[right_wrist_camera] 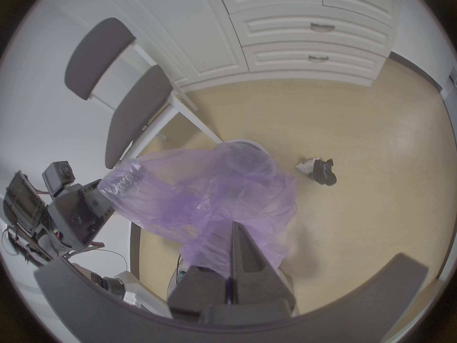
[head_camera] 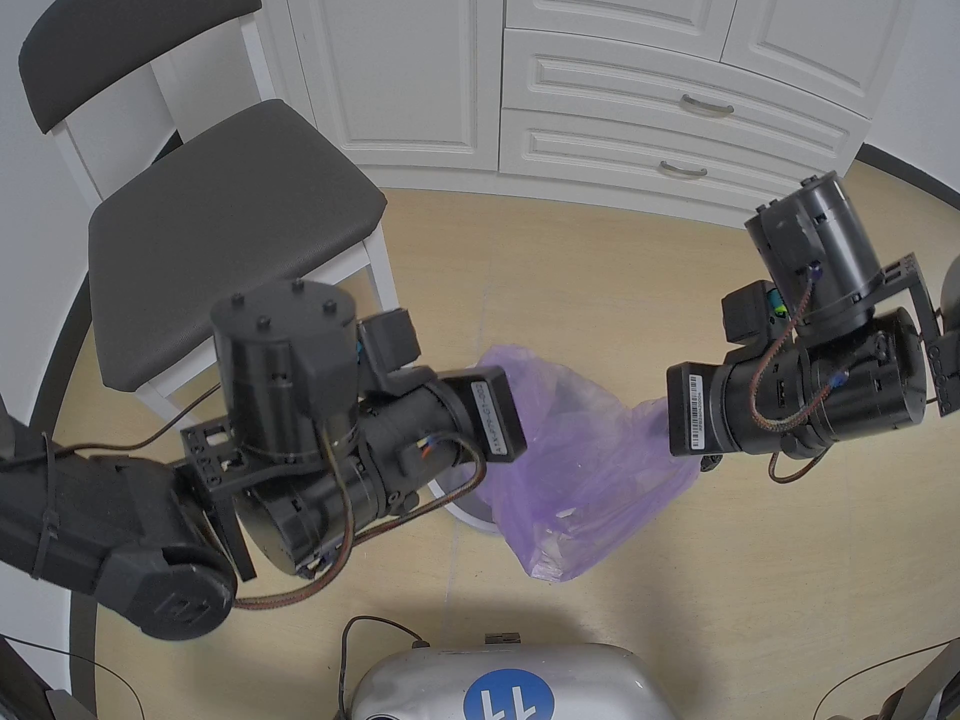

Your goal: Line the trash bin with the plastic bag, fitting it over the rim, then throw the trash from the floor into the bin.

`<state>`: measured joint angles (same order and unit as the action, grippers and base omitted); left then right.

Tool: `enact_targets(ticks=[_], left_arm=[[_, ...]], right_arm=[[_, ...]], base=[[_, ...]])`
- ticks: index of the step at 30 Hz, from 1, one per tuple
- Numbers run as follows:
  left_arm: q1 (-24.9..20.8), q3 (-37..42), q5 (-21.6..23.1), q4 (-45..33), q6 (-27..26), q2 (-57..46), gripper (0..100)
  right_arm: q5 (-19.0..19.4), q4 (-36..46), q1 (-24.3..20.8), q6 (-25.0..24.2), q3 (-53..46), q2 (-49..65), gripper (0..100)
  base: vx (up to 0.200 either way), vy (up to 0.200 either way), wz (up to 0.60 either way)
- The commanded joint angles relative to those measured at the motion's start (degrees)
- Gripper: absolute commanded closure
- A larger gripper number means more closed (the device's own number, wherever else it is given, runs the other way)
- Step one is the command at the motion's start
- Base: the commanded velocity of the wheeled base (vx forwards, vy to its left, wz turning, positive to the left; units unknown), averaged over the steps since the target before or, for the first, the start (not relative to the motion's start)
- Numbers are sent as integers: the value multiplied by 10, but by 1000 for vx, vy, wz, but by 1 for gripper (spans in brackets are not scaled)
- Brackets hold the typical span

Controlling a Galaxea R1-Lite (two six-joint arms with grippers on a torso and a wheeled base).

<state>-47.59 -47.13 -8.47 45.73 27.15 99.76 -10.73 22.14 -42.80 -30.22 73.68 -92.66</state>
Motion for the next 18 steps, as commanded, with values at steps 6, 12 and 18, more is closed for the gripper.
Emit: enact_targets(ticks=[6, 12, 18], left_arm=[[26, -67, 14, -44, 46, 26, 100], [43, -77, 14, -53, 46, 41, 100], [51, -79, 16, -54, 46, 47, 100]], right_arm=[[69, -10, 39, -27, 60, -99, 100], [101, -65, 40, -41, 52, -126, 100], [102, -82, 40, -55, 54, -146, 100]], base=[[0, 0, 0], [0, 0, 0], [0, 0, 0]])
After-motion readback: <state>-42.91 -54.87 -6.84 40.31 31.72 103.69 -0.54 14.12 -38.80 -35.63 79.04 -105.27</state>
